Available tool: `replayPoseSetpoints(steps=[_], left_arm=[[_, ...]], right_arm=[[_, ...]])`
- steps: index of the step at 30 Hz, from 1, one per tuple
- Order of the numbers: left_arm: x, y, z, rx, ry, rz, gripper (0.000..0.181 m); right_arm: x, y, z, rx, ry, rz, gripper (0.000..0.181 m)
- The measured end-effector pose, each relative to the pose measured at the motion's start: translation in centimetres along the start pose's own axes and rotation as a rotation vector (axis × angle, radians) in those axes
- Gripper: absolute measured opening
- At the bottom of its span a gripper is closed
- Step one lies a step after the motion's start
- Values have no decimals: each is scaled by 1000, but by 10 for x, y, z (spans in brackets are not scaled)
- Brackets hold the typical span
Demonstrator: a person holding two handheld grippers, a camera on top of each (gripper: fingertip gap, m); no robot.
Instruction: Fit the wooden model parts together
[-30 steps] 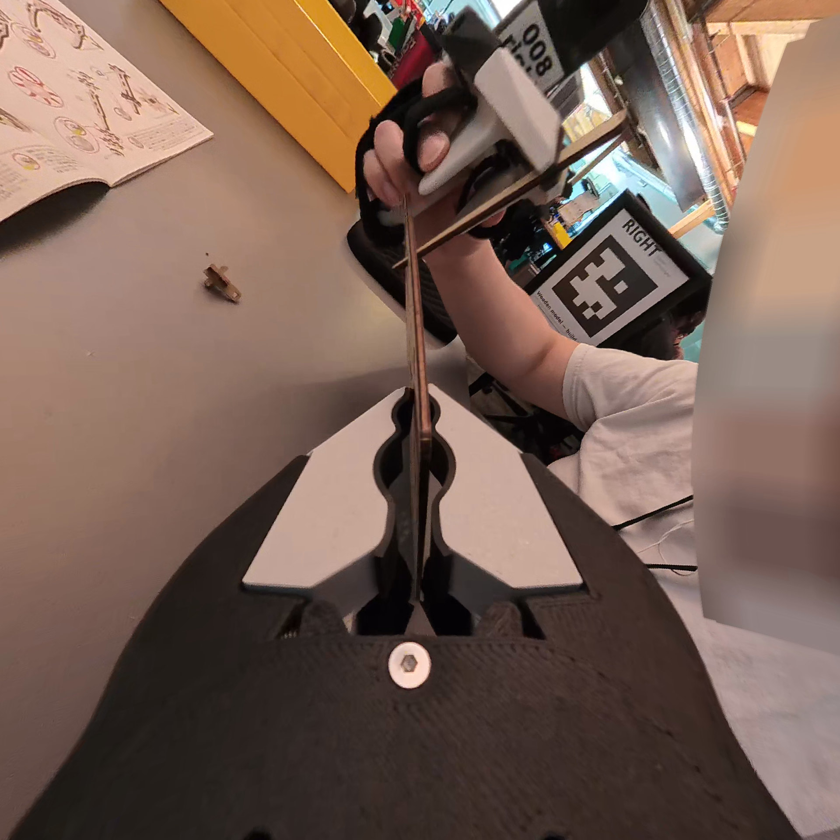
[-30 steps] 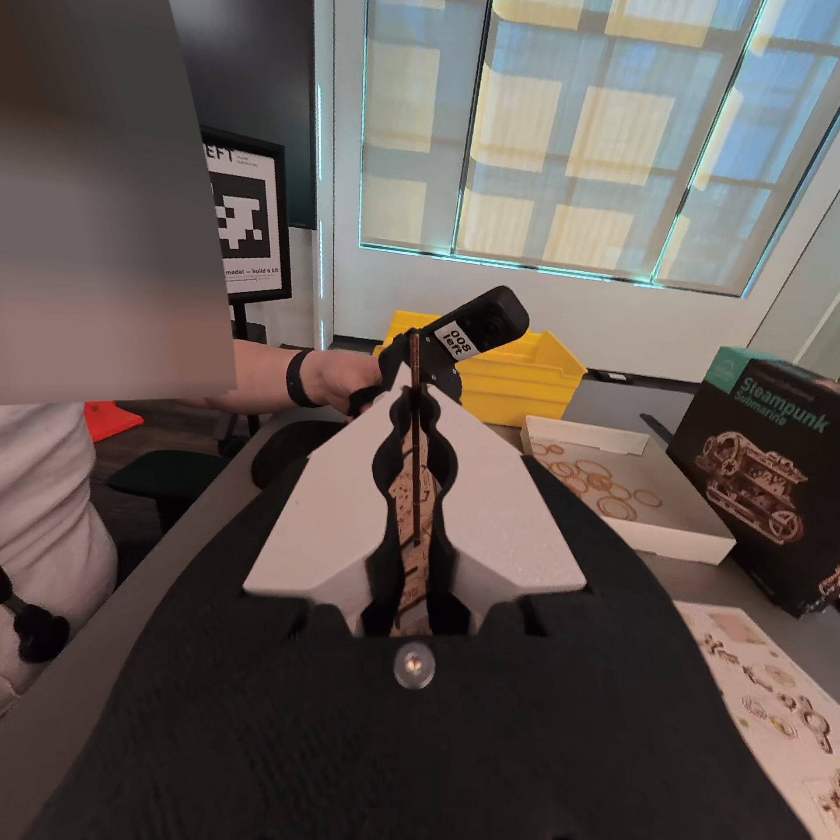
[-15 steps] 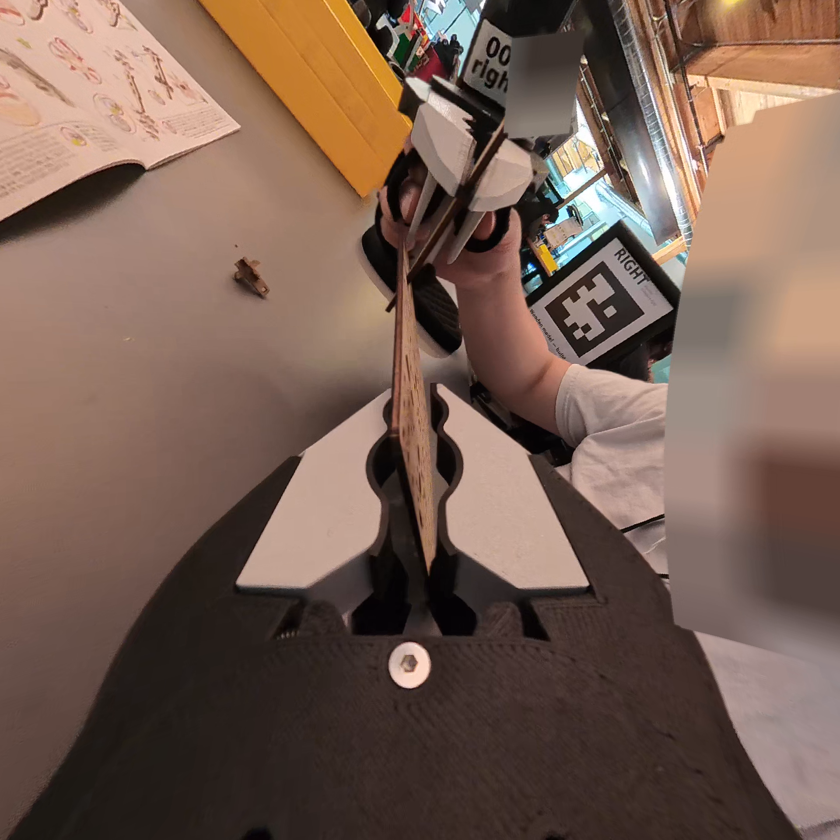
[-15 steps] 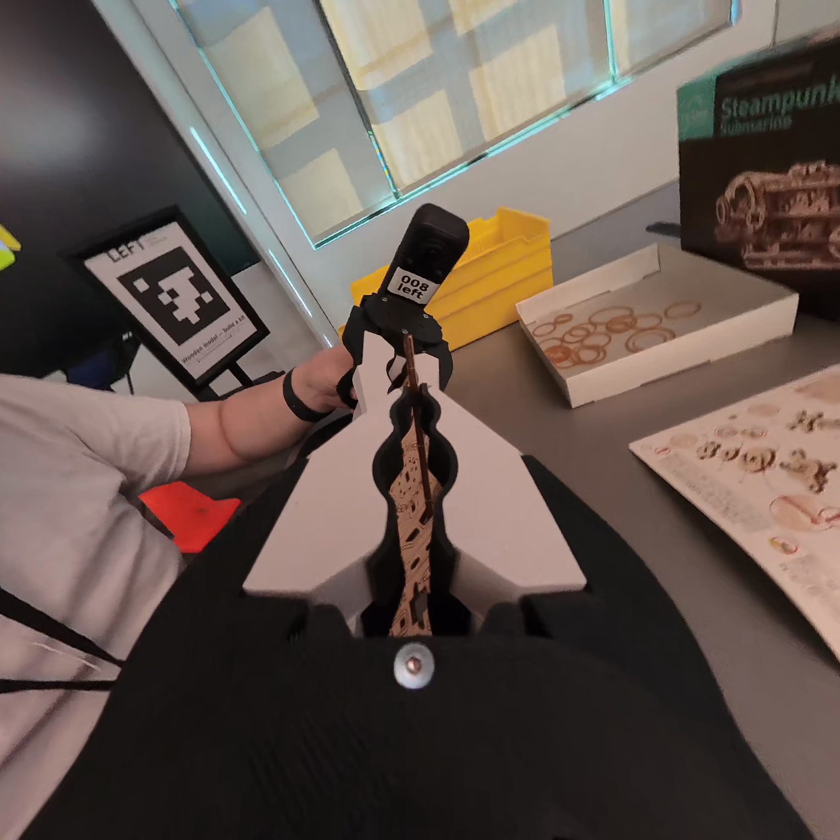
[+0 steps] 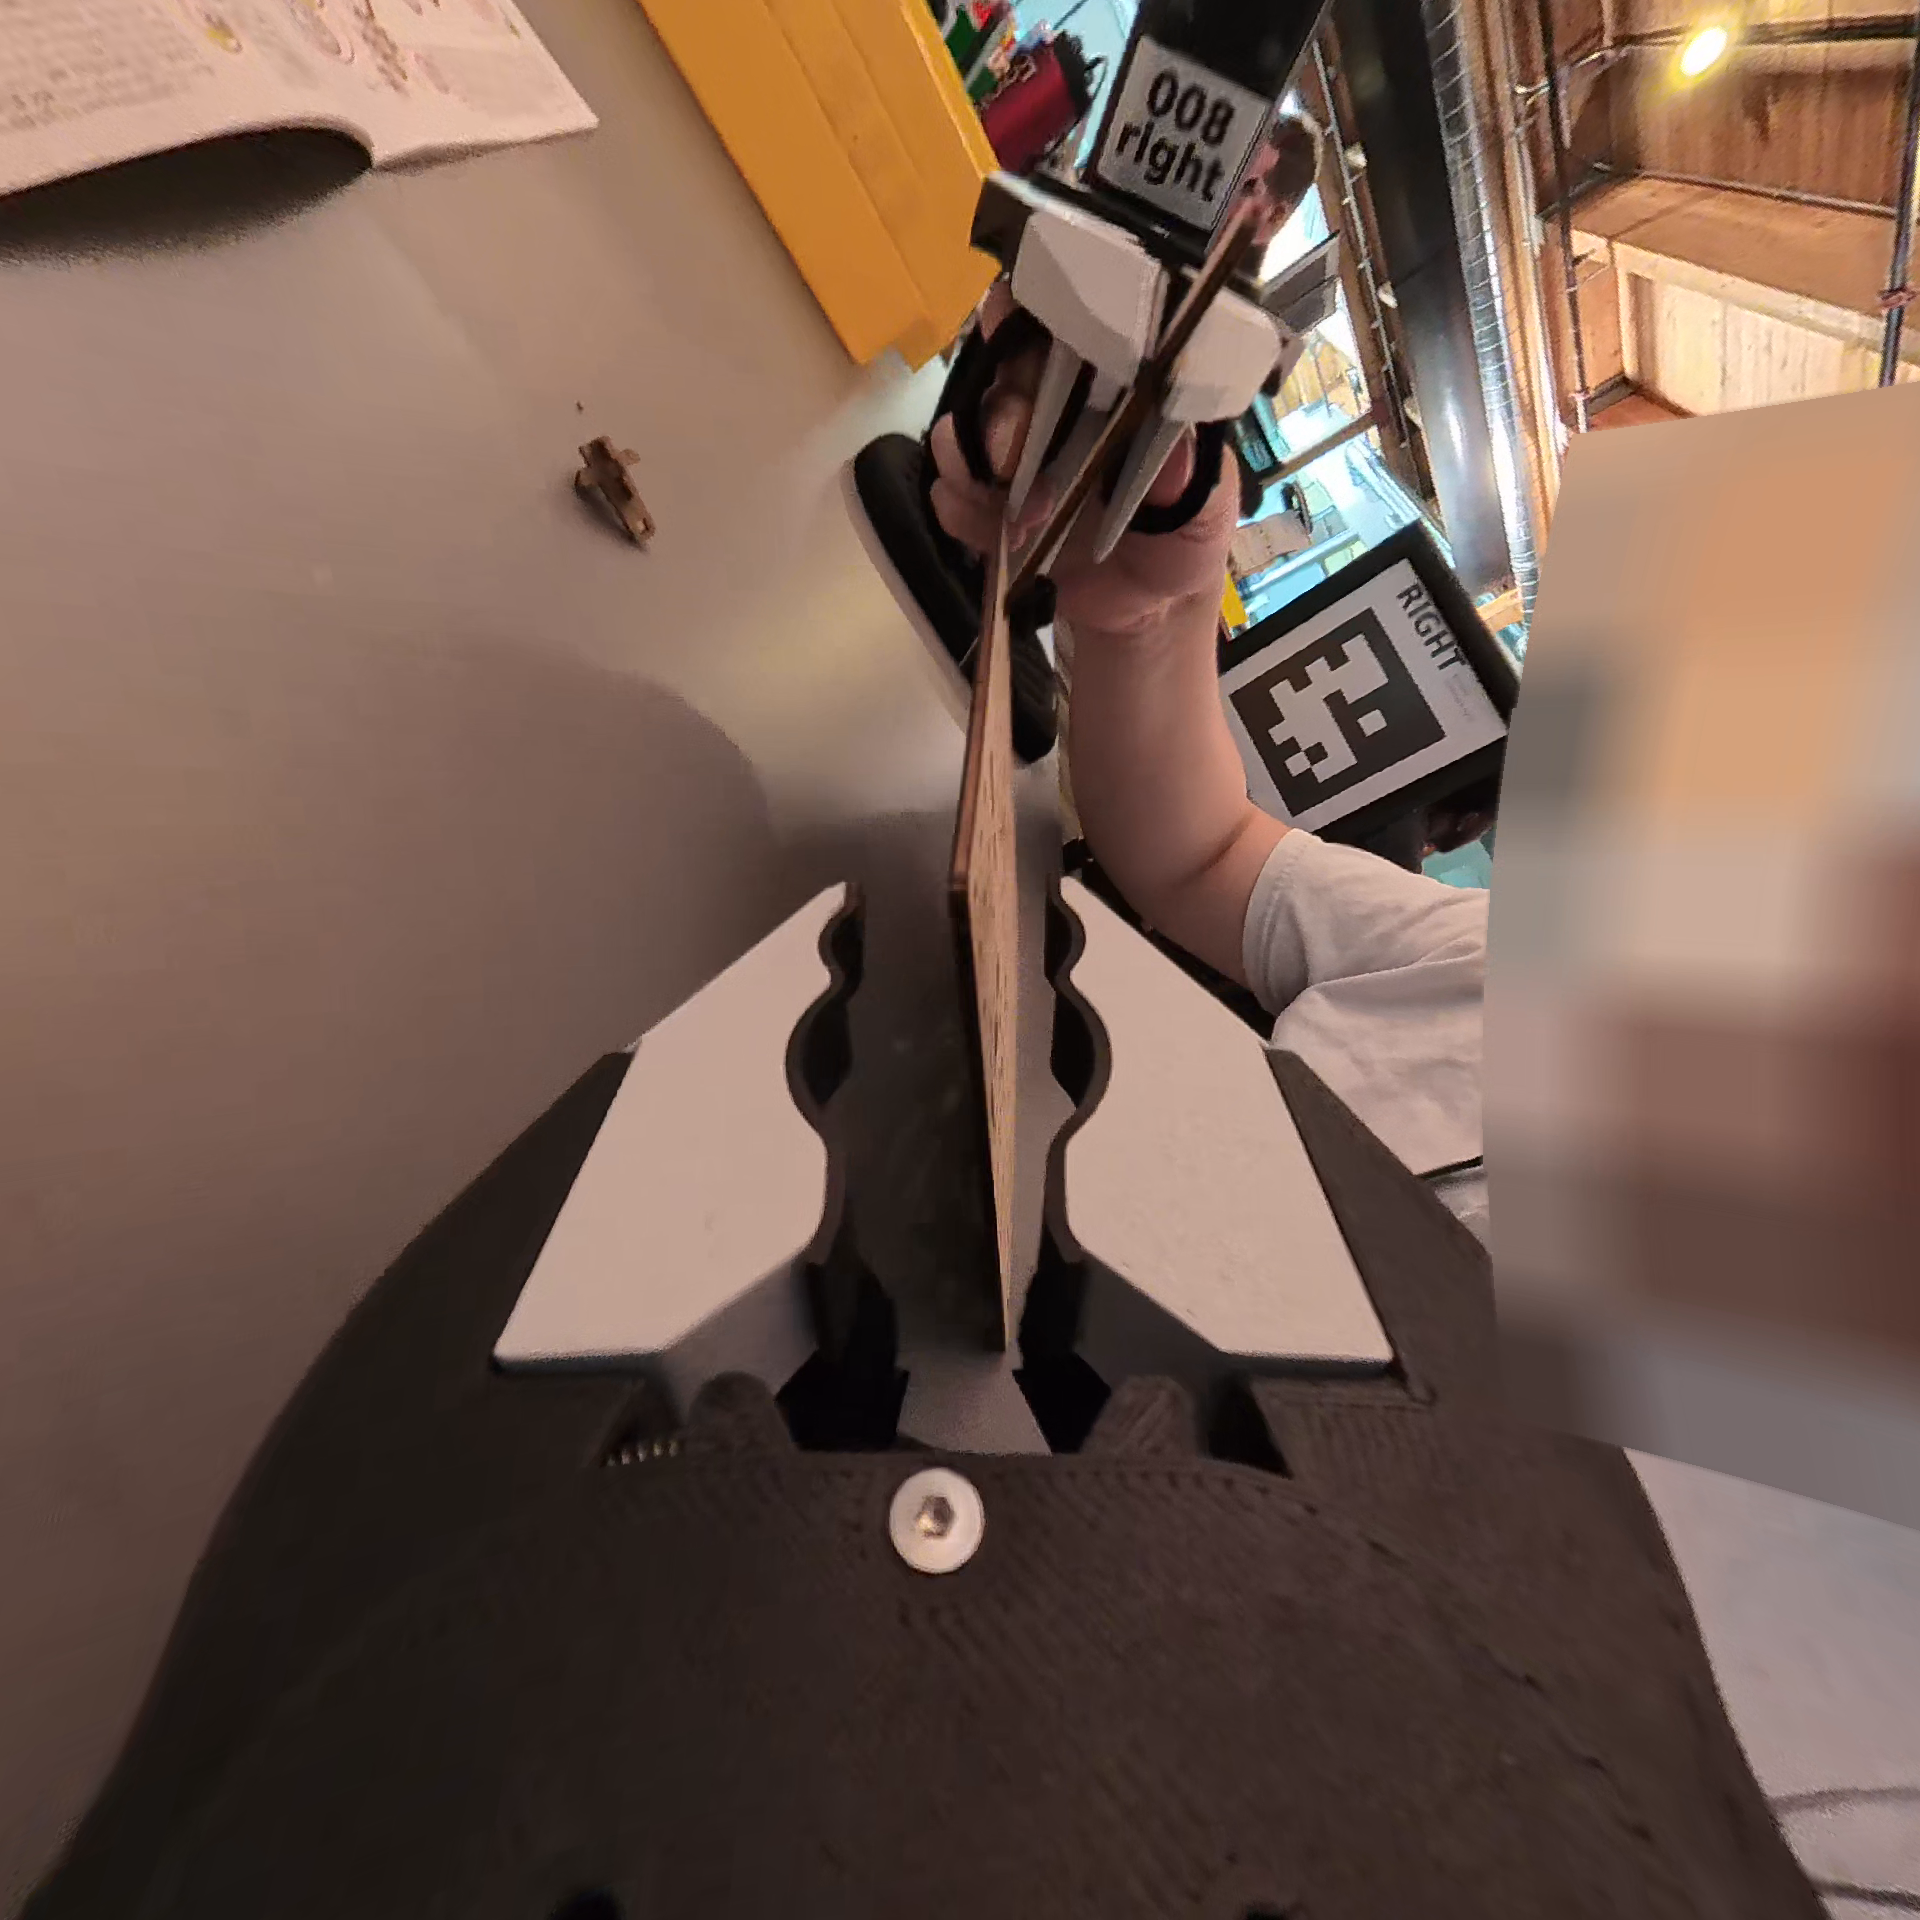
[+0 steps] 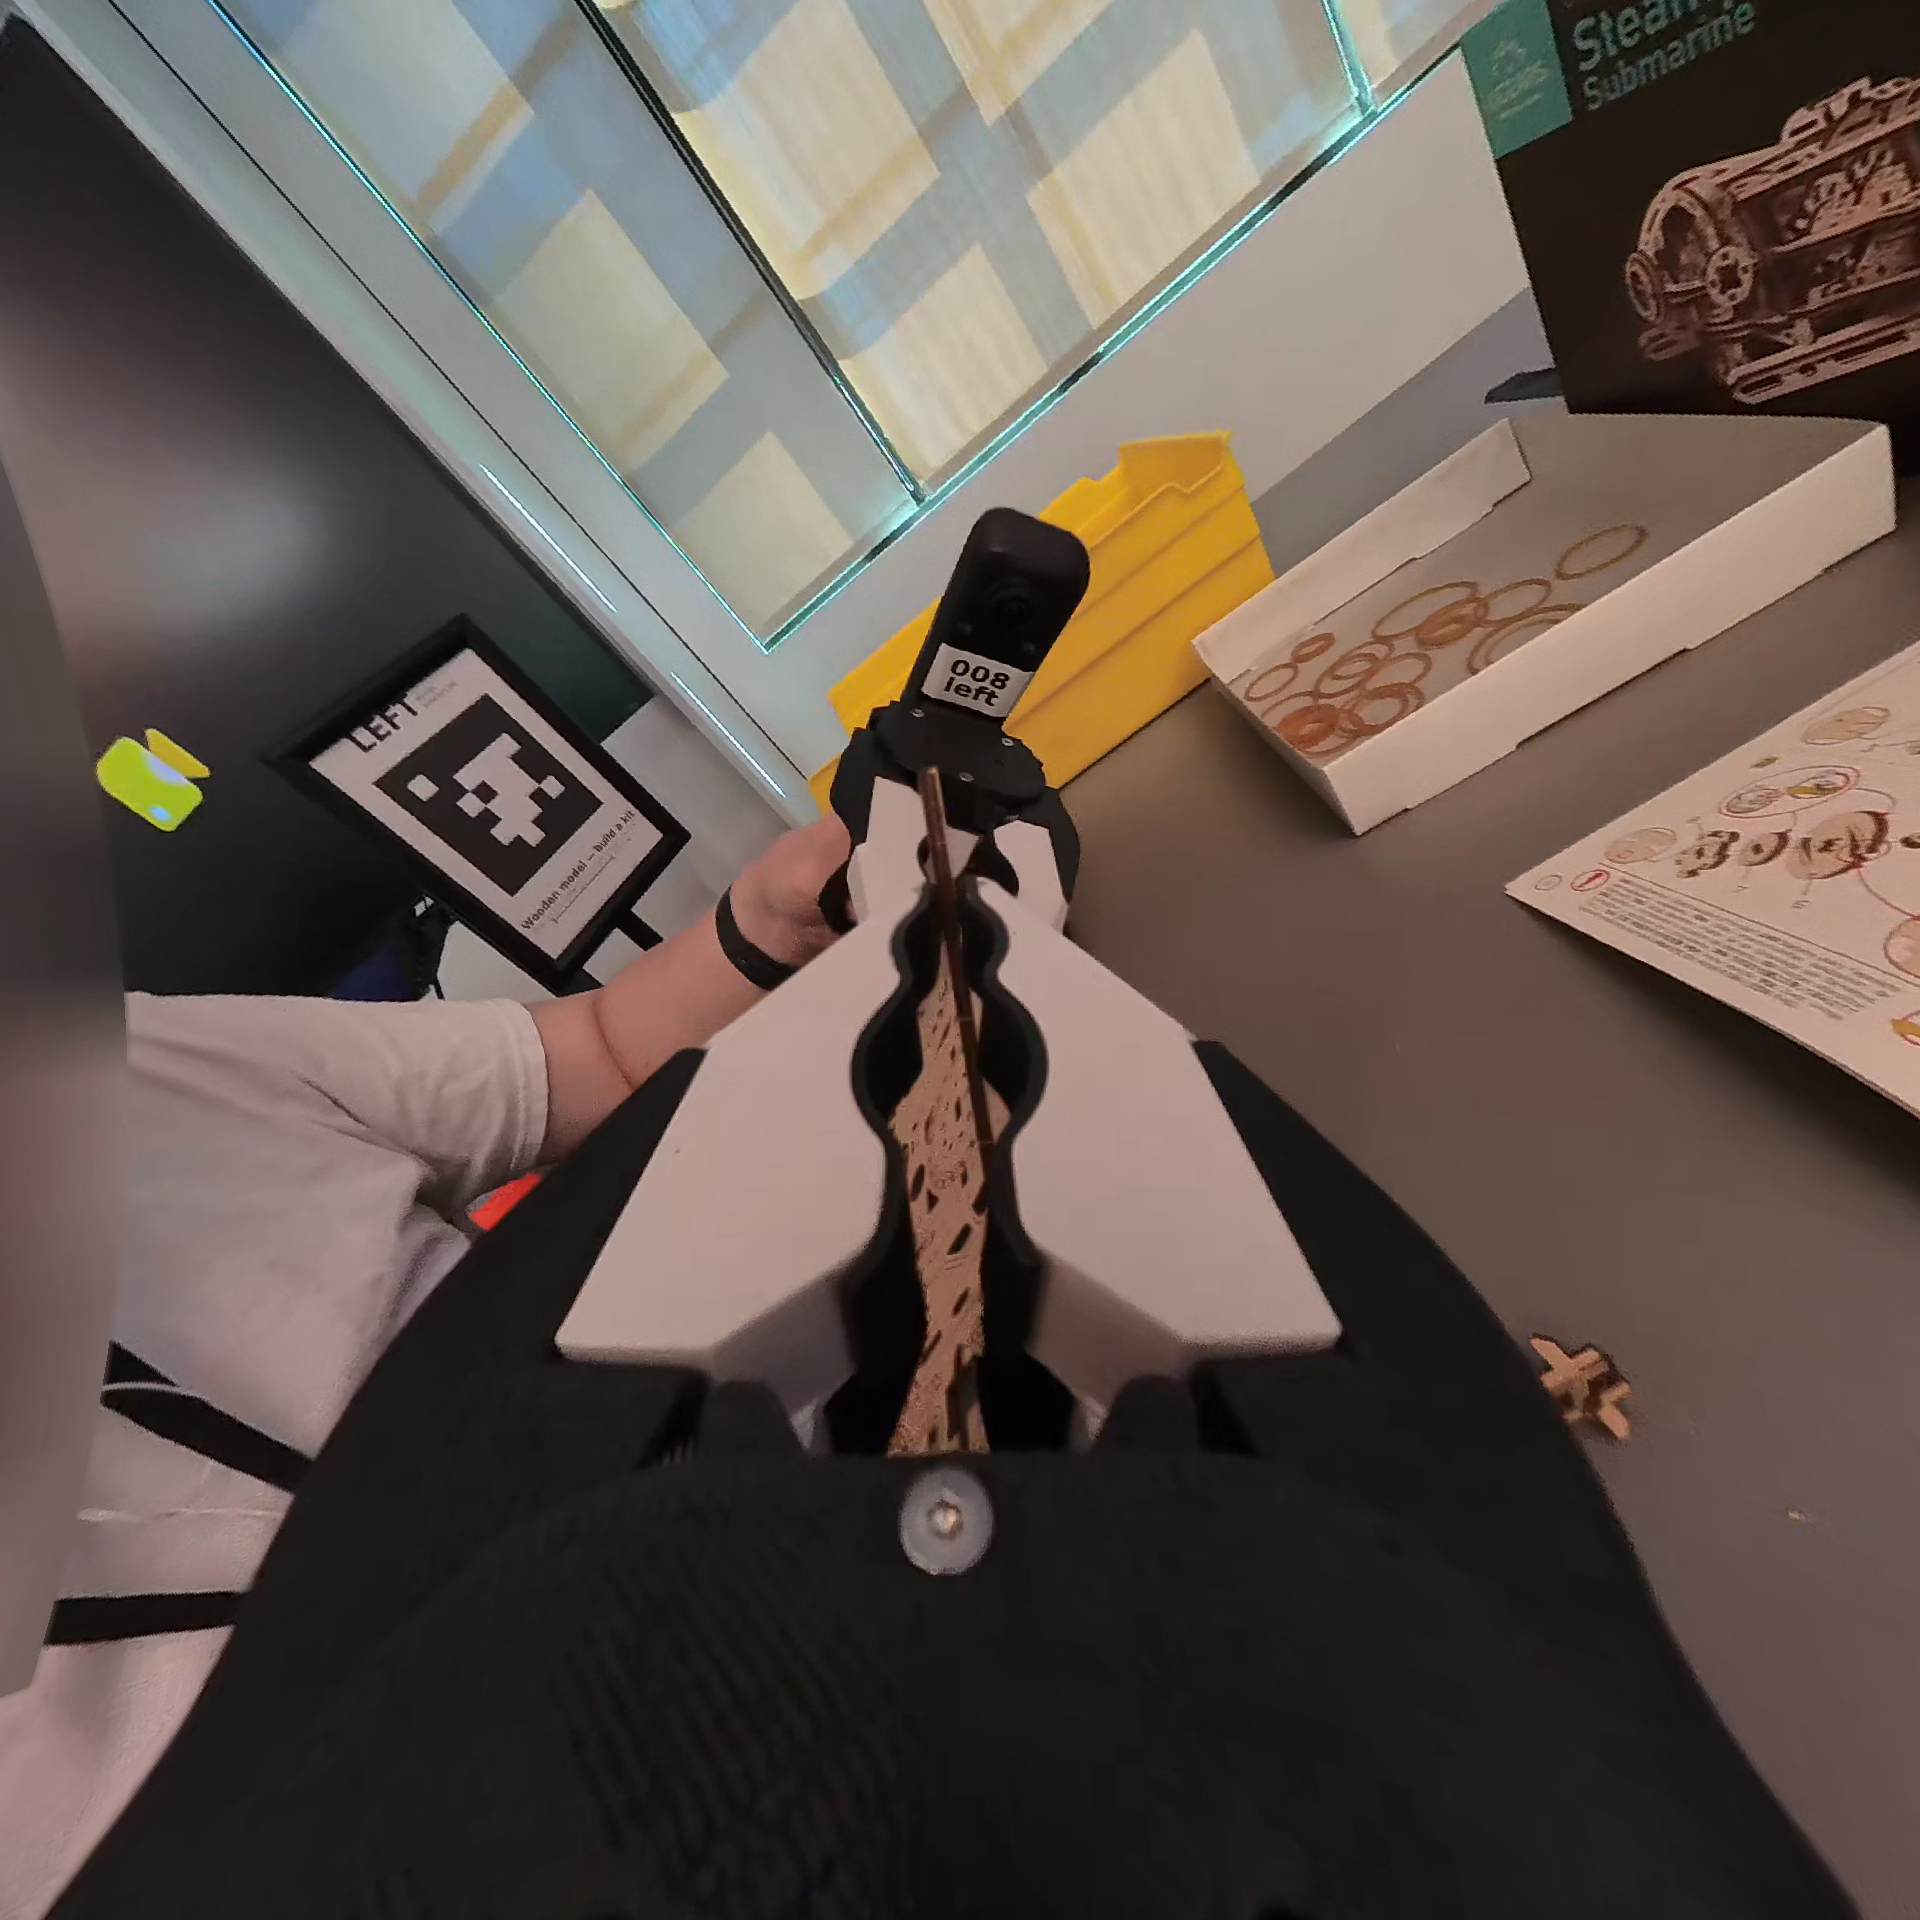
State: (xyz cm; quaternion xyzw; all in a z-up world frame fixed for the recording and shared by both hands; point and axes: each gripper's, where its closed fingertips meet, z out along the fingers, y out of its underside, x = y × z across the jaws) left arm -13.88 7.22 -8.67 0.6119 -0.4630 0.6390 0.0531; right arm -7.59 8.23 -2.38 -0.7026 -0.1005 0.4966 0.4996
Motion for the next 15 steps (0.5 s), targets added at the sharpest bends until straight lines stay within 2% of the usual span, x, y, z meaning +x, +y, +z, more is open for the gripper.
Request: replayPoseSetpoints(steps=[4,8,10,15], left_arm=[[-3,29,6,-99,-56,-48,37],[-3,56,21,-226,-110,-41,16],[5,56,24,-219,-75,-42,7],[7,42,18,-120,-35,-87,2]], right_arm=[[-3,1,-4,26,-22,-4,1],[-6,0,-8,44,-42,-9,1],[-5,-1,-11,62,-39,-7,2],[-15,-4,-21,106,-81,-16,2]])
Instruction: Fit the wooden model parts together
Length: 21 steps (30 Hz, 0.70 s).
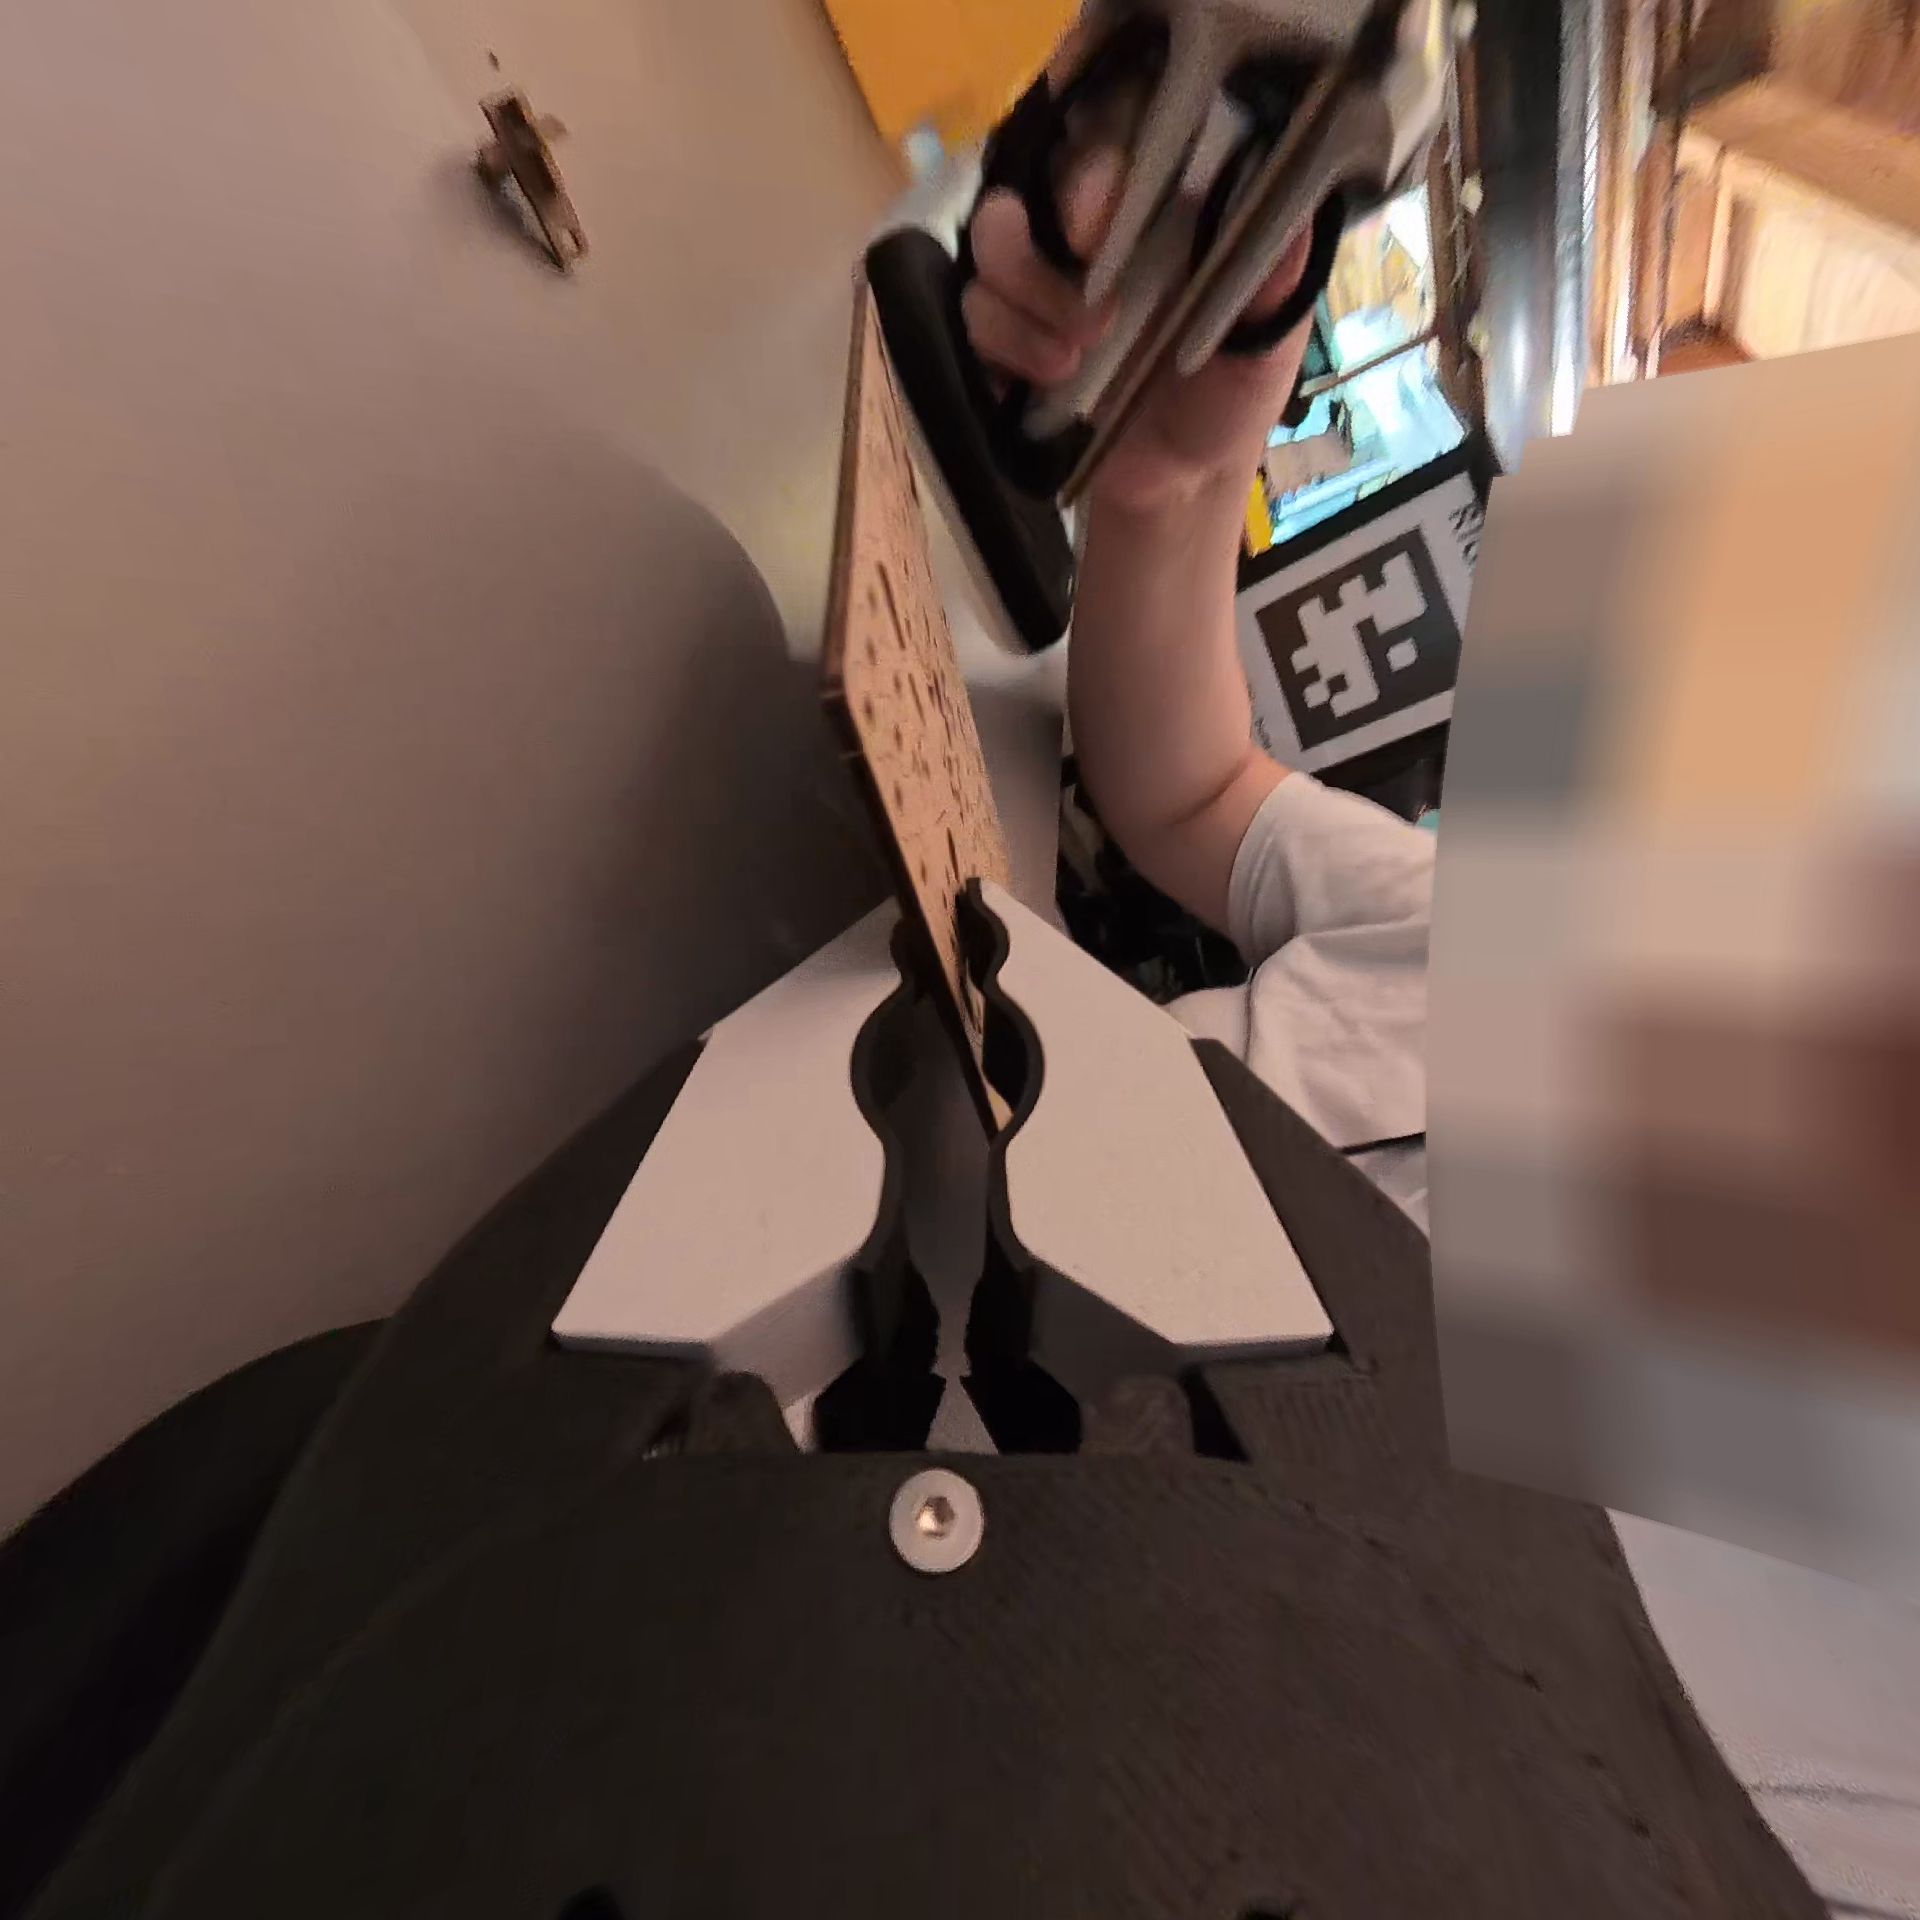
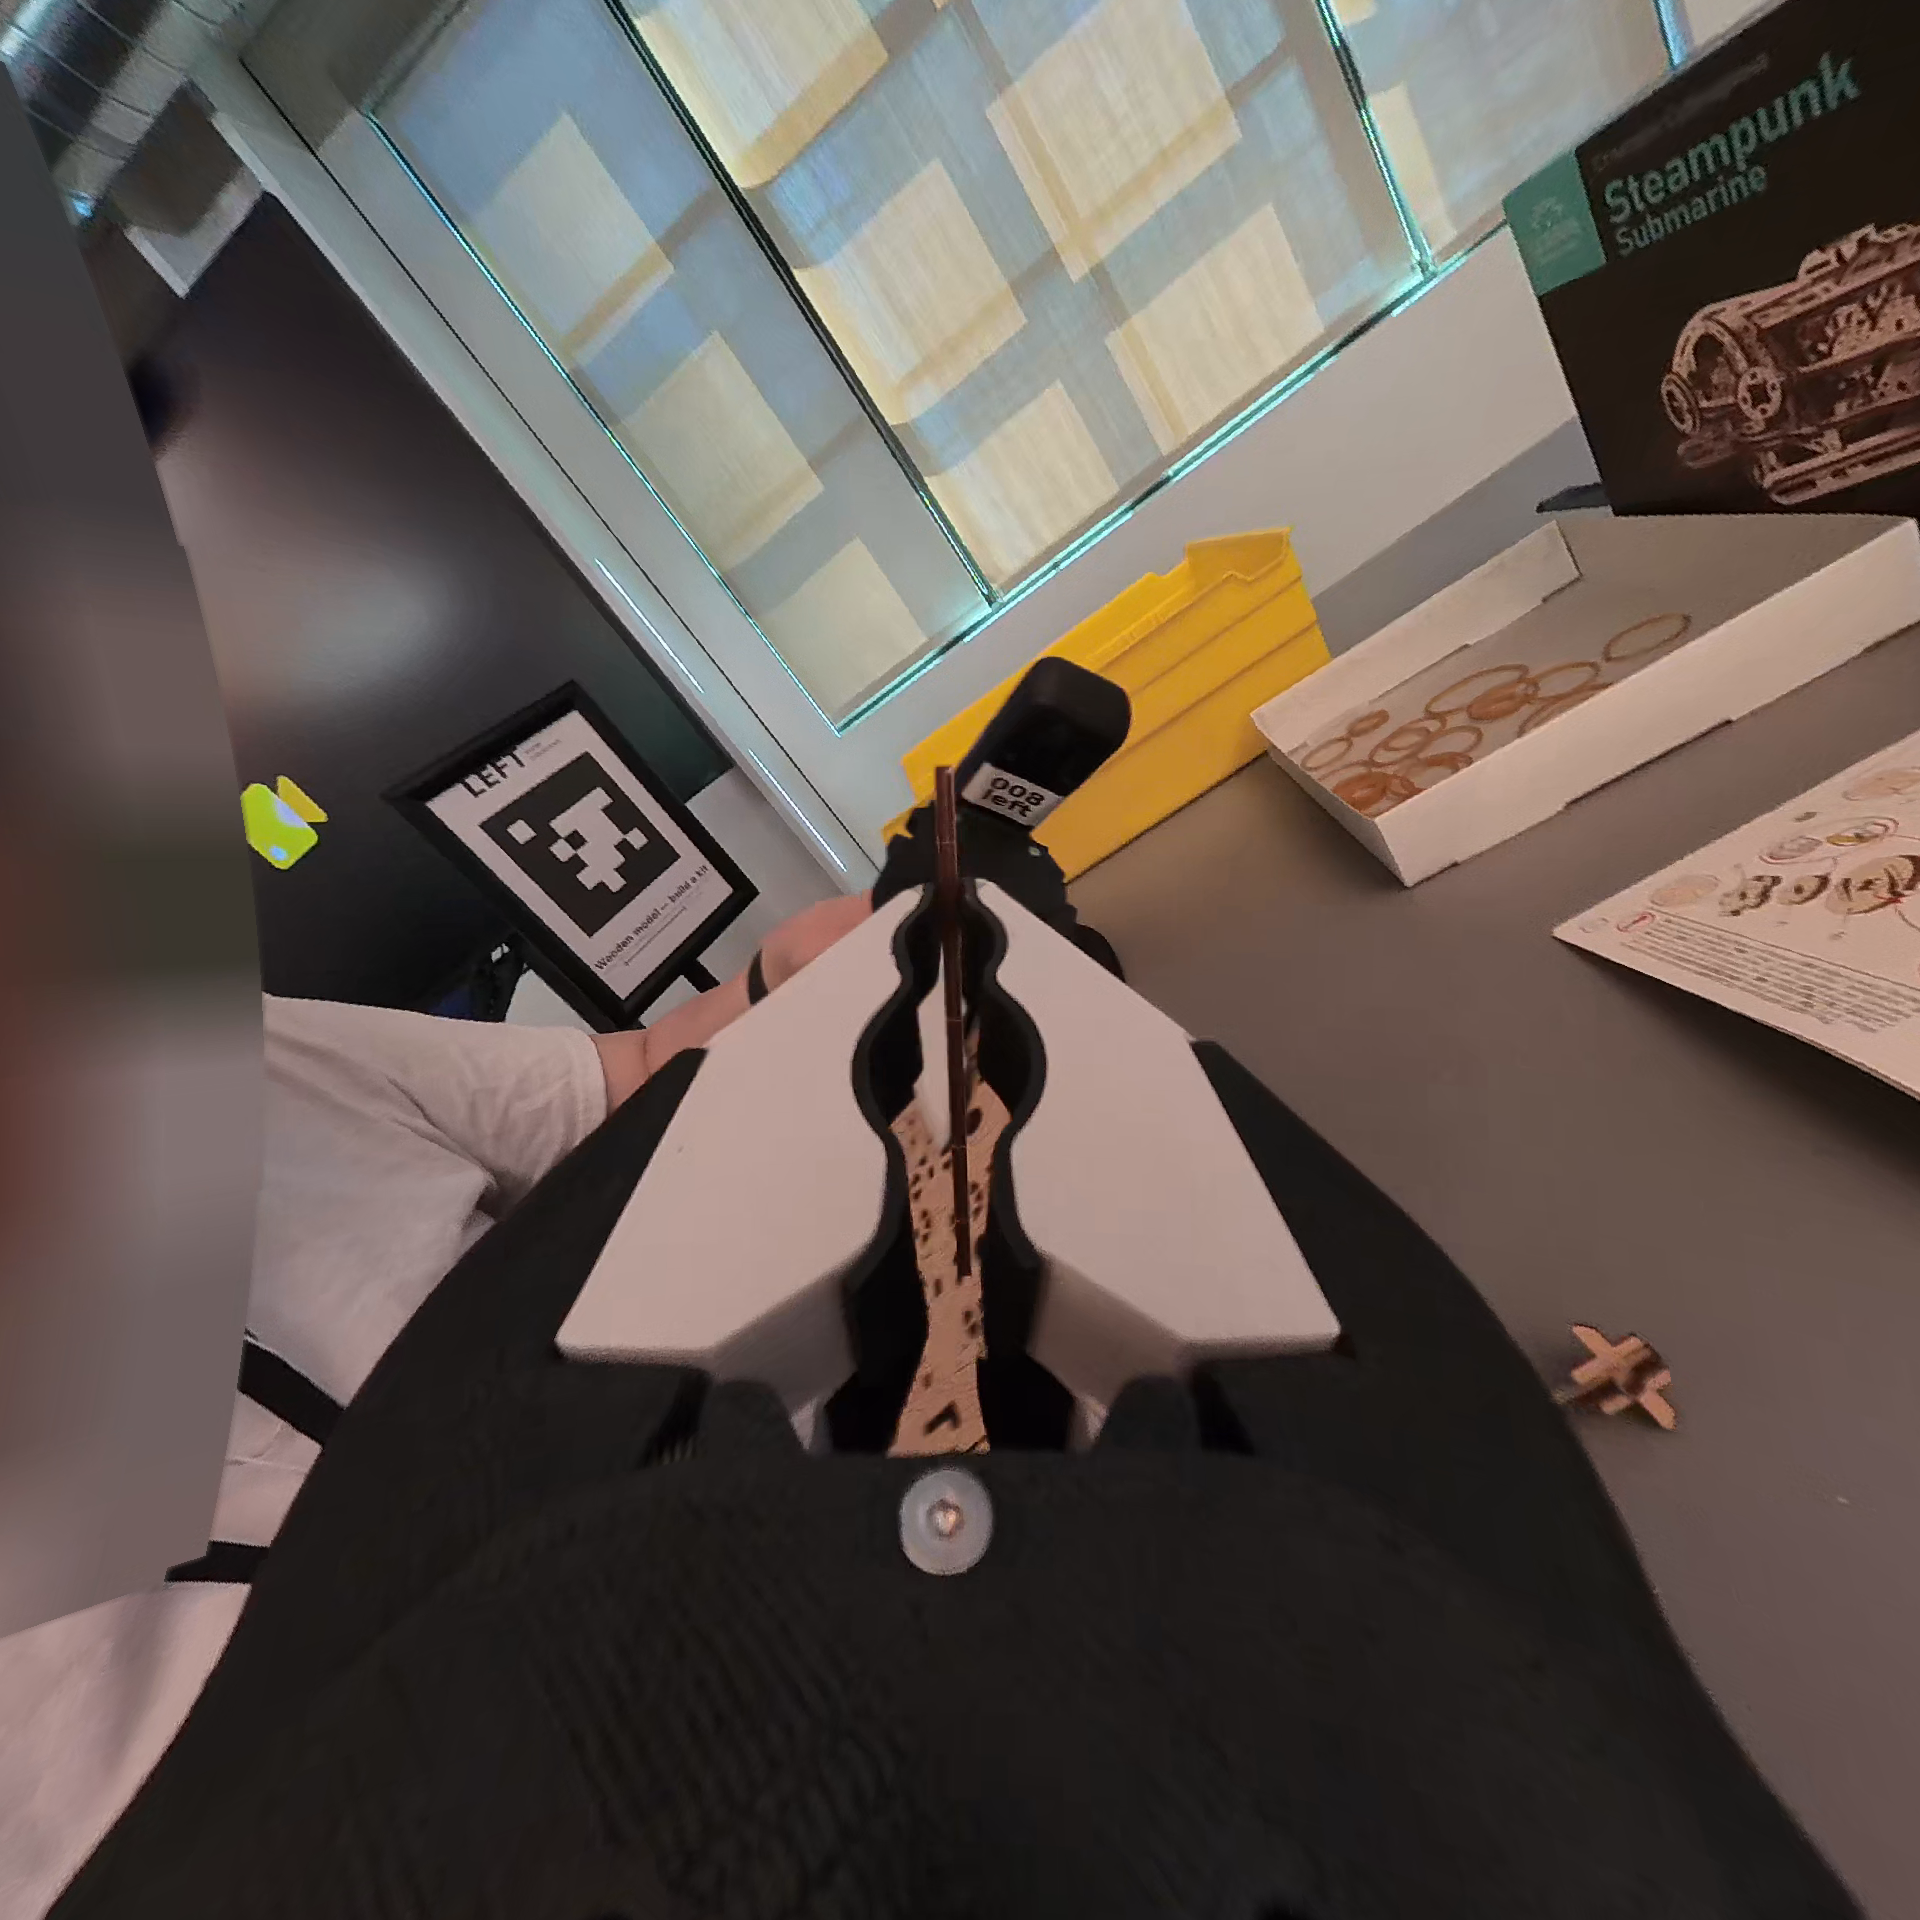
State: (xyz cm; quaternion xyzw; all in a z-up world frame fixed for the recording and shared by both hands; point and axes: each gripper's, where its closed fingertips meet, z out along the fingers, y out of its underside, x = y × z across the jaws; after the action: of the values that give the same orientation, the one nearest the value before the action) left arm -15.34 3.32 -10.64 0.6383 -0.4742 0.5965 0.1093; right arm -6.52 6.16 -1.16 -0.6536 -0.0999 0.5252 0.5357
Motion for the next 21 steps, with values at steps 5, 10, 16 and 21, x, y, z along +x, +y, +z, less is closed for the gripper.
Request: replayPoseSetpoints(steps=[5,10,16,21], left_arm=[[-4,-22,-18,119,-25,15,0],[7,-45,-32,180,-111,228,1],[29,-54,-34,199,-212,537,1],[45,-41,-28,180,-280,754,0]], right_arm=[[-30,6,-5,38,-46,-81,2],[-54,39,3,-38,-81,-286,1],[-62,51,-6,-37,-58,-460,2],[-81,35,-22,54,-102,-548,1]])
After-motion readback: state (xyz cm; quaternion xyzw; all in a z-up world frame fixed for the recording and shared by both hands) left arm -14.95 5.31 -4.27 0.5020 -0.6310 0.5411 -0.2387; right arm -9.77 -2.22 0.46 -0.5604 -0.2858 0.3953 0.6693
